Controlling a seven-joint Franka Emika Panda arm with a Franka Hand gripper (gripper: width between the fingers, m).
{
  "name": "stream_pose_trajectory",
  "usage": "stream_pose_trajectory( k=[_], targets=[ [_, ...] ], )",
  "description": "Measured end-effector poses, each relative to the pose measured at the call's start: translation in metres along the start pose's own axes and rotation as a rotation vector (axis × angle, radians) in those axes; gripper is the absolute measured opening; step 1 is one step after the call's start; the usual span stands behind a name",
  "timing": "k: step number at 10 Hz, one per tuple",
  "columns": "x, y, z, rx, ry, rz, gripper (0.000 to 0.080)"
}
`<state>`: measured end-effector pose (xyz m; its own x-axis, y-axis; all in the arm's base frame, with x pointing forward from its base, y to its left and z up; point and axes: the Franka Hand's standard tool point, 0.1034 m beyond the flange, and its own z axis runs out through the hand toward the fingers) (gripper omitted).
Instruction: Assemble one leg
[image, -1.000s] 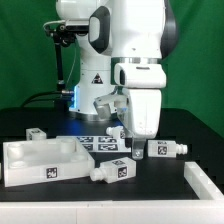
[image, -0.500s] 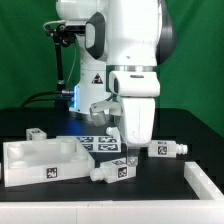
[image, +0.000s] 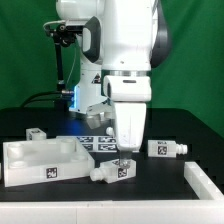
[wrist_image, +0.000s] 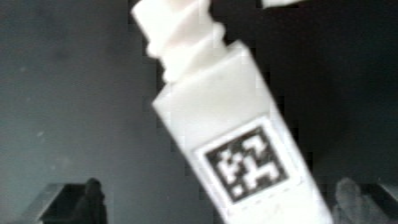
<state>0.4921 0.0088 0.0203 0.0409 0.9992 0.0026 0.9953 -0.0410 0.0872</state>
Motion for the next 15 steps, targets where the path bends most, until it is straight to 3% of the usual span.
stream_pose_trajectory(
  k=[1,3,7,9,10,11,12,15],
  targets=[
    [-0.004,-0.012,0.004,0.023,-0.003,0.008,0.0649],
    [-0.003,-0.017,0.010,0.034,-0.001,0.012,0.0649],
    [0.008,-0.019,0.012,0.037,0.010,0.031,0.0627],
    [0.008,-0.019,0.012,0.037,0.010,0.031,0.0275],
    [0.008,-0.019,0.012,0.037,0.009,0.031,0.0138],
    [0.008,-0.019,0.012,0.037,0.009,0.031,0.0138],
    [0.008,-0.019,0.012,0.037,0.009,0.031,0.0030],
    [0.009,-0.019,0.012,0.036,0.010,0.037,0.0002]
  ],
)
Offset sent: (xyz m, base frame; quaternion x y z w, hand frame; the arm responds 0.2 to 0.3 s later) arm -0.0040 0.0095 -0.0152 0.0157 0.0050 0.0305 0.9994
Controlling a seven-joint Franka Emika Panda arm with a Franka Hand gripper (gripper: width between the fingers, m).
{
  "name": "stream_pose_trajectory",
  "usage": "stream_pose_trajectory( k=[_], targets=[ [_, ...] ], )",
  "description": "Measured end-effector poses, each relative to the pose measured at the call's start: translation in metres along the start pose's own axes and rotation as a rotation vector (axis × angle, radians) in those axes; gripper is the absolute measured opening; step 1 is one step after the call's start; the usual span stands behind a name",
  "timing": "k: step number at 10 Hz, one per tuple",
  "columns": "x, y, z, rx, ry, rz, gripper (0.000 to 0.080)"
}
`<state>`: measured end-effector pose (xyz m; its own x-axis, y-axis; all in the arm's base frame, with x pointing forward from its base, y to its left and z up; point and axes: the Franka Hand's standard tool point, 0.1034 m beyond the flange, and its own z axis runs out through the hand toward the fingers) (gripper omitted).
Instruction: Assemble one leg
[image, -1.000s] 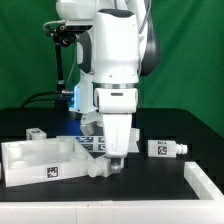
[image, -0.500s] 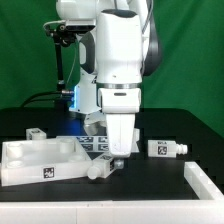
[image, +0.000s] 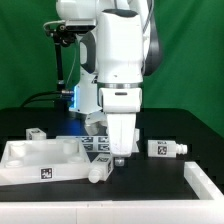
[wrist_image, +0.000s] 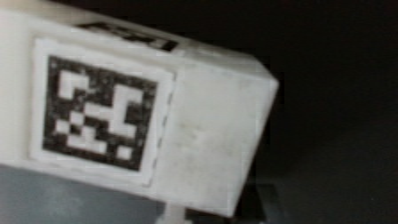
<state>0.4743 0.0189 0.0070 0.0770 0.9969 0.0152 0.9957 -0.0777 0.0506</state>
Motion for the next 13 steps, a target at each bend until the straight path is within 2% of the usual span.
stream_pose_trajectory(
  k=[3,4,5,6,7,8,9,10,12,13],
  targets=[
    [-0.001,0.001,-0.003,-0.003,-0.003,-0.031,0.0001],
    [-0.005,0.008,-0.016,-0.017,-0.016,-0.118,0.0083],
    [-0.012,0.015,-0.026,-0.026,-0.026,-0.199,0.0266],
    [-0.018,0.017,-0.029,-0.017,-0.034,-0.288,0.0413],
    [-0.025,0.019,-0.029,0.000,-0.040,-0.337,0.0413],
    [-0.023,0.018,-0.028,-0.002,-0.038,-0.300,0.0577],
    [-0.023,0.018,-0.028,-0.001,-0.038,-0.299,0.0577],
    [-0.023,0.018,-0.028,-0.001,-0.038,-0.298,0.0635],
    [-0.024,0.018,-0.028,-0.007,-0.034,-0.265,0.0645],
    [-0.026,0.023,-0.032,-0.049,-0.018,-0.133,0.0649]
  ],
)
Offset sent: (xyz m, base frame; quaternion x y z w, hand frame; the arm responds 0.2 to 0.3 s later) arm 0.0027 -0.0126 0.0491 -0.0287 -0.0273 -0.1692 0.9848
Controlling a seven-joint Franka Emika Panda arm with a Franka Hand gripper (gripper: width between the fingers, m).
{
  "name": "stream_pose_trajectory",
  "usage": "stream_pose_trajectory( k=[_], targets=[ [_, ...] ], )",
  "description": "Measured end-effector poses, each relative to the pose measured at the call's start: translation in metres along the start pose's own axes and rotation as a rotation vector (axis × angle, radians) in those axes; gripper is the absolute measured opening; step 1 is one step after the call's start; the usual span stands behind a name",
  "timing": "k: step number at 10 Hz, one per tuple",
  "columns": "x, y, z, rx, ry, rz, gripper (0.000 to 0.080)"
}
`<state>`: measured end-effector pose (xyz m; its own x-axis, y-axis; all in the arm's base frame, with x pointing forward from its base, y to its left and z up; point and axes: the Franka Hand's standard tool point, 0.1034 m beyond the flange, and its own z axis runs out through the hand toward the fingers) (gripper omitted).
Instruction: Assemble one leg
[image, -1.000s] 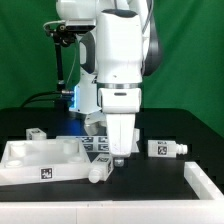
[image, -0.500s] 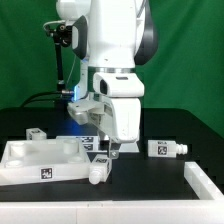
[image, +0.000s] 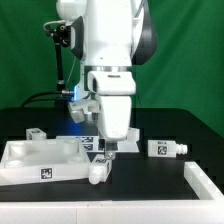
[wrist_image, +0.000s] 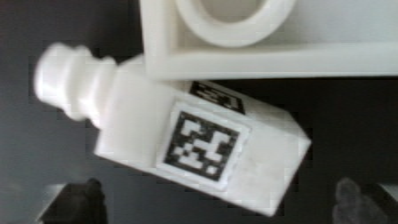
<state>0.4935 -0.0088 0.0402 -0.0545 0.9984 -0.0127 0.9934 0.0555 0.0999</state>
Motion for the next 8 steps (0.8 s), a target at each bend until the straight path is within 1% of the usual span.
stream_pose_trajectory(
  k=[1,2,3,4,7,8],
  targets=[
    [0.004,0.005,-0.002,-0.027,0.007,0.095,0.0649],
    [0.009,0.007,-0.003,0.005,0.001,0.281,0.0649],
    [0.011,0.015,-0.005,0.027,-0.014,0.355,0.0649],
    [0.010,0.016,-0.004,0.017,-0.009,0.317,0.0649],
    [0.010,0.015,-0.003,0.021,-0.009,0.328,0.0649],
    [0.011,0.014,-0.004,0.009,-0.004,0.381,0.0649]
  ],
)
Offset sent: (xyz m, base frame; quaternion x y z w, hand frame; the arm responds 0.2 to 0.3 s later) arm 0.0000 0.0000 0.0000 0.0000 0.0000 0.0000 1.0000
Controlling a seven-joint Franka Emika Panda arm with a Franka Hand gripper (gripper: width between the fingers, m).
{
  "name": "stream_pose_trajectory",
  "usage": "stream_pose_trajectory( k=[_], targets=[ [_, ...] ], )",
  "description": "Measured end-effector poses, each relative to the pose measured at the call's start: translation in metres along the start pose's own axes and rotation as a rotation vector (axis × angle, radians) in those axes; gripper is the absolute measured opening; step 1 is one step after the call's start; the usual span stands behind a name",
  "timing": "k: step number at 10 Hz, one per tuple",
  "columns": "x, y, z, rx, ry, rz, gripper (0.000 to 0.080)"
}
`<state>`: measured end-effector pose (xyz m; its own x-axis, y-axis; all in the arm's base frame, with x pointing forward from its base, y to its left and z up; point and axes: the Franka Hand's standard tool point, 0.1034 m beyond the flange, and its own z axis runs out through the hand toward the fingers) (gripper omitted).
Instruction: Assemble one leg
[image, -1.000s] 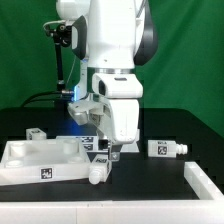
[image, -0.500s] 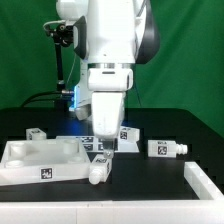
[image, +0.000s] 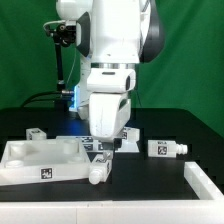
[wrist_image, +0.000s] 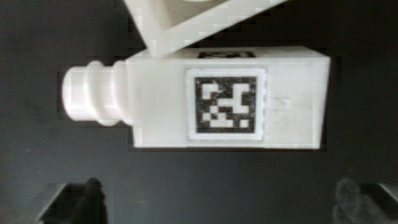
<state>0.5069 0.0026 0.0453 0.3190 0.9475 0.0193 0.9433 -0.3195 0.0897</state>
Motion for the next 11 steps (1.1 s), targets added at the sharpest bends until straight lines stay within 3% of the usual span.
stream_pose_trajectory(
  k=[1,2,3,4,5,7,8,10,11],
  targets=[
    [0.000,-0.004,-0.002,-0.045,0.034,0.124,0.0649],
    [0.004,-0.017,0.000,-0.043,0.056,0.380,0.0649],
    [0.011,-0.021,0.001,-0.015,0.050,0.557,0.0649],
    [0.014,-0.019,-0.001,0.048,0.011,0.707,0.0649],
    [0.016,-0.012,-0.003,0.031,0.035,0.747,0.0649],
    [0.016,-0.013,-0.002,0.037,0.035,0.852,0.0649],
    [0.017,-0.013,-0.003,0.055,0.004,1.019,0.0649],
    [0.016,-0.014,-0.005,0.046,-0.023,1.326,0.0649],
    [0.010,-0.015,0.000,0.065,-0.028,1.433,0.0649]
  ],
)
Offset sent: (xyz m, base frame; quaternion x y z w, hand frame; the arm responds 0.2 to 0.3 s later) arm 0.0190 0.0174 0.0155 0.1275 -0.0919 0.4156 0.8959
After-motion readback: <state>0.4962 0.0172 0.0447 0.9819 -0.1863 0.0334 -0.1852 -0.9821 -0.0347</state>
